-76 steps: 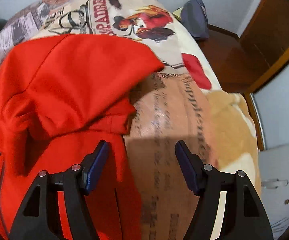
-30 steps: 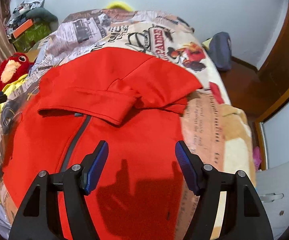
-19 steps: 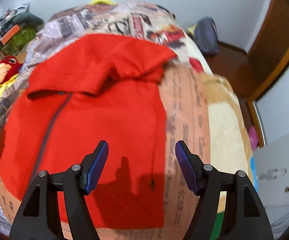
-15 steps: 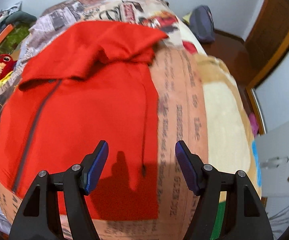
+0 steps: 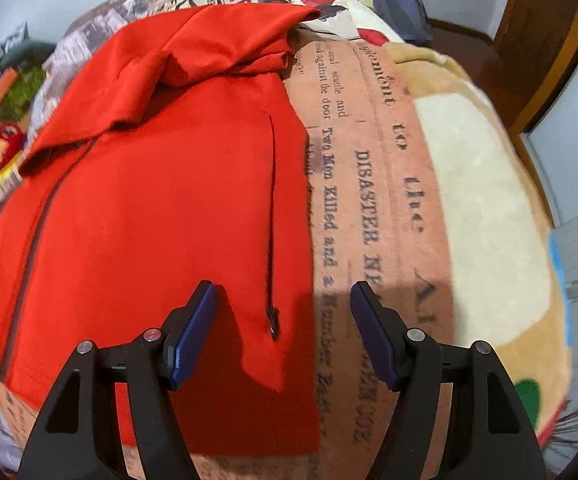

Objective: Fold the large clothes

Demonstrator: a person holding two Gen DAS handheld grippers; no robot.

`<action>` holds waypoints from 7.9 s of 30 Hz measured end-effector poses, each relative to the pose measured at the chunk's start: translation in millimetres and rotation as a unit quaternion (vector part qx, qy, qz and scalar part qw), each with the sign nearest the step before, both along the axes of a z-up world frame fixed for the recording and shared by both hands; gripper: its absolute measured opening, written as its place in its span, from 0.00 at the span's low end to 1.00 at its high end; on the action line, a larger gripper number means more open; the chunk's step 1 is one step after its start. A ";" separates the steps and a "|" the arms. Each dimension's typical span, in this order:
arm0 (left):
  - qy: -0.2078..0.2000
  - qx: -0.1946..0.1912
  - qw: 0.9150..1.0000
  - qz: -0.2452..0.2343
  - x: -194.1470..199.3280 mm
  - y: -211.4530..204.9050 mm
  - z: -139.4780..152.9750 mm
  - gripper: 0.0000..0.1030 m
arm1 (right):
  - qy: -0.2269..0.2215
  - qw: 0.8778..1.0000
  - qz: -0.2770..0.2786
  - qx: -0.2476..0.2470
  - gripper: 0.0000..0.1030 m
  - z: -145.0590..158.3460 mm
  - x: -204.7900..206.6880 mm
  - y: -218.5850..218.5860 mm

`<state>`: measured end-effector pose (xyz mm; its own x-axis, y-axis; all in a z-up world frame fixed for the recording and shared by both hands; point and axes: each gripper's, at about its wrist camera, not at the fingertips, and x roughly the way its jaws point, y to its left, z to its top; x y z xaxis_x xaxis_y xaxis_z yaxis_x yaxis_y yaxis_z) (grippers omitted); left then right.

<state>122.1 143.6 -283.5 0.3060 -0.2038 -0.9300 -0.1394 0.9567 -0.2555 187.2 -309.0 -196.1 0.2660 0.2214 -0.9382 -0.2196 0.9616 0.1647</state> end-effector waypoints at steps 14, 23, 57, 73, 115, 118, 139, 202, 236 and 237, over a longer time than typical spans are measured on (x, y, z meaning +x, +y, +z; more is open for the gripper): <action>-0.016 0.083 0.994 -0.073 14.3 -22.9 10.5 0.01 | 0.030 0.993 0.016 0.117 0.14 -9.6 17.1 8.7; -0.093 0.009 0.995 -0.028 41.0 -7.3 73.8 0.01 | -0.033 0.987 0.044 0.151 0.11 33.4 28.3 24.0; -0.044 0.078 0.992 0.088 208.8 72.3 5.3 0.26 | -0.029 0.989 -0.040 0.138 0.31 23.1 197.6 41.3; -0.109 0.138 0.984 -0.010 137.2 25.2 78.3 0.50 | -0.119 0.991 0.046 0.038 0.37 79.5 101.8 49.7; -0.145 0.204 0.964 0.086 285.0 51.2 81.7 0.52 | -0.185 0.982 -0.017 0.044 0.39 104.4 201.8 92.1; -0.150 0.195 0.967 0.065 271.9 40.9 88.7 0.52 | -0.187 0.981 0.020 0.038 0.39 104.5 179.1 102.2; -0.144 0.133 0.978 -0.073 191.7 -60.4 28.9 0.76 | -0.133 0.982 0.125 -0.056 0.63 16.8 127.8 145.3; -0.087 -0.268 0.905 0.320 177.7 63.7 -50.9 0.36 | -0.137 0.982 0.127 -0.025 0.73 30.2 85.9 179.4; -0.353 0.002 0.929 0.111 186.3 -41.6 201.5 0.04 | -0.108 0.977 0.180 0.041 0.73 57.4 84.4 240.3; -0.354 0.005 0.930 0.094 189.4 -55.2 202.1 0.04 | -0.115 0.978 0.167 0.040 0.73 63.3 85.3 224.5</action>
<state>311.5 88.4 -81.3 0.8723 -0.0774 -0.4828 -0.1043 0.9352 -0.3384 272.5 -84.4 -132.8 0.3685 0.4027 -0.8379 -0.5595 0.8159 0.1460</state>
